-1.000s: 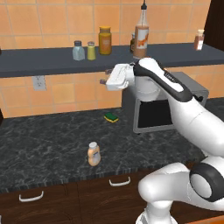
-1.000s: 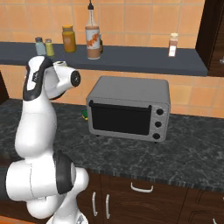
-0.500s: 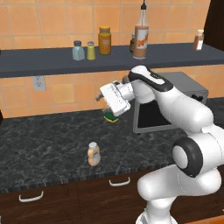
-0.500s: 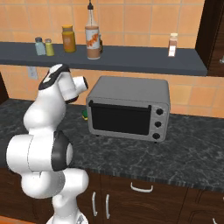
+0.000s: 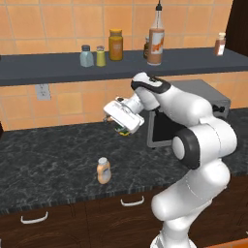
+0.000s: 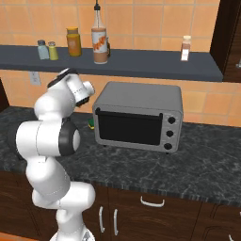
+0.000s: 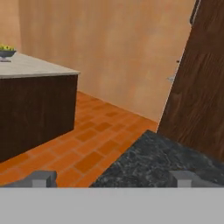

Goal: Put the shaker and condiment bottle from the counter next to their counterparts in the cabinet.

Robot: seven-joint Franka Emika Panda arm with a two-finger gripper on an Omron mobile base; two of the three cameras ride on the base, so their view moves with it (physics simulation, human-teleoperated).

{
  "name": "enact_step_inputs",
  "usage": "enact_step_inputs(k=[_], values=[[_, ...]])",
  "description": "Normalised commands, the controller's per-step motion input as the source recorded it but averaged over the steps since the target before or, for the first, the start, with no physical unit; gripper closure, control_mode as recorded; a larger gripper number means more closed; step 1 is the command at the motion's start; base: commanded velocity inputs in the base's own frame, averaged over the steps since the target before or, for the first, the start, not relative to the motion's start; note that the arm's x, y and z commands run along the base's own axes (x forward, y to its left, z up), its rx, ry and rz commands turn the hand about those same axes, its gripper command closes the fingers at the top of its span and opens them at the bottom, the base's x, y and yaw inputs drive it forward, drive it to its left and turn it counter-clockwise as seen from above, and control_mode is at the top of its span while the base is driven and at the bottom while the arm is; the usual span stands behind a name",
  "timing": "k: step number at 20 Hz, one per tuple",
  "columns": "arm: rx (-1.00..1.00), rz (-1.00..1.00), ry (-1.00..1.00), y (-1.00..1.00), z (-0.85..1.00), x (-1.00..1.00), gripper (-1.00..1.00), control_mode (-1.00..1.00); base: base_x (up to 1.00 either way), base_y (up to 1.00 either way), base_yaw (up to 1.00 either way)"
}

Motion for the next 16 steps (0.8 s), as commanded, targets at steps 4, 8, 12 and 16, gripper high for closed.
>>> enact_step_inputs(k=[4,8,12,16], values=[[0.00,0.10,0.00,0.05,-0.76,-0.46,-1.00,-1.00,0.00,0.00,0.00],[0.00,0.00,-0.06,0.01,-0.54,-0.22,-1.00,-1.00,0.00,0.00,0.00],[0.00,-0.01,-0.02,0.00,-0.58,0.00,-1.00,-1.00,0.00,0.00,0.00],[0.00,-0.04,-0.04,0.13,-0.87,0.00,-1.00,-1.00,0.00,0.00,0.00]])
